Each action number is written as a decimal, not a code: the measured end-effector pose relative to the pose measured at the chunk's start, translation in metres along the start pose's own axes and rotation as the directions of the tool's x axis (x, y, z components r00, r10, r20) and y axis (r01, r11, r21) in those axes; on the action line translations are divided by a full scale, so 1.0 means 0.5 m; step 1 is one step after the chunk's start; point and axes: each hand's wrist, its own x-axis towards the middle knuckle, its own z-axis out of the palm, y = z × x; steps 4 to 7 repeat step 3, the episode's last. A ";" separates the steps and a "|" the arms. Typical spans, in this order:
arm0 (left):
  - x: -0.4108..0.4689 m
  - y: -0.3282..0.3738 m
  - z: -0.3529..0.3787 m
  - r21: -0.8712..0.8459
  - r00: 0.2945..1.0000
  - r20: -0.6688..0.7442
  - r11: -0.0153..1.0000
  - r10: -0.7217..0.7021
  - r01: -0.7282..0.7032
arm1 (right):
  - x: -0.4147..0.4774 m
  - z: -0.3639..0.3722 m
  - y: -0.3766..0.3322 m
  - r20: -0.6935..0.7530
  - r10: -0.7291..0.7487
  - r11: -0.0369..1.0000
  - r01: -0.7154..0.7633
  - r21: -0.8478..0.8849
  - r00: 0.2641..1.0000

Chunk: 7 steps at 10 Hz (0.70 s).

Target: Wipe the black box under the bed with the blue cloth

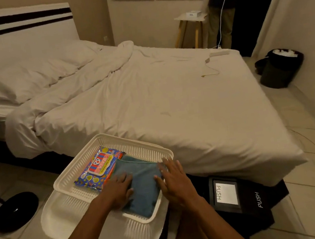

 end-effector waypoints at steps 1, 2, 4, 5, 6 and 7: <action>0.001 0.067 -0.055 -0.070 0.977 -0.194 0.992 0.091 -0.106 | -0.015 -0.036 0.032 -0.095 0.067 0.998 -0.066 0.015 0.993; 0.019 0.190 -0.114 -0.233 0.921 -0.371 0.949 0.115 -0.212 | -0.063 -0.076 0.101 -0.136 0.212 0.976 -0.215 -0.012 0.968; 0.035 0.320 -0.137 -0.215 0.874 -0.461 0.936 0.153 -0.277 | -0.137 -0.118 0.178 -0.218 0.374 0.917 -0.395 -0.058 0.901; 0.035 0.320 -0.137 -0.215 0.874 -0.461 0.936 0.153 -0.277 | -0.137 -0.118 0.178 -0.218 0.374 0.917 -0.395 -0.058 0.901; 0.035 0.320 -0.137 -0.215 0.874 -0.461 0.936 0.153 -0.277 | -0.137 -0.118 0.178 -0.218 0.374 0.917 -0.395 -0.058 0.901; 0.035 0.320 -0.137 -0.215 0.874 -0.461 0.936 0.153 -0.277 | -0.137 -0.118 0.178 -0.218 0.374 0.917 -0.395 -0.058 0.901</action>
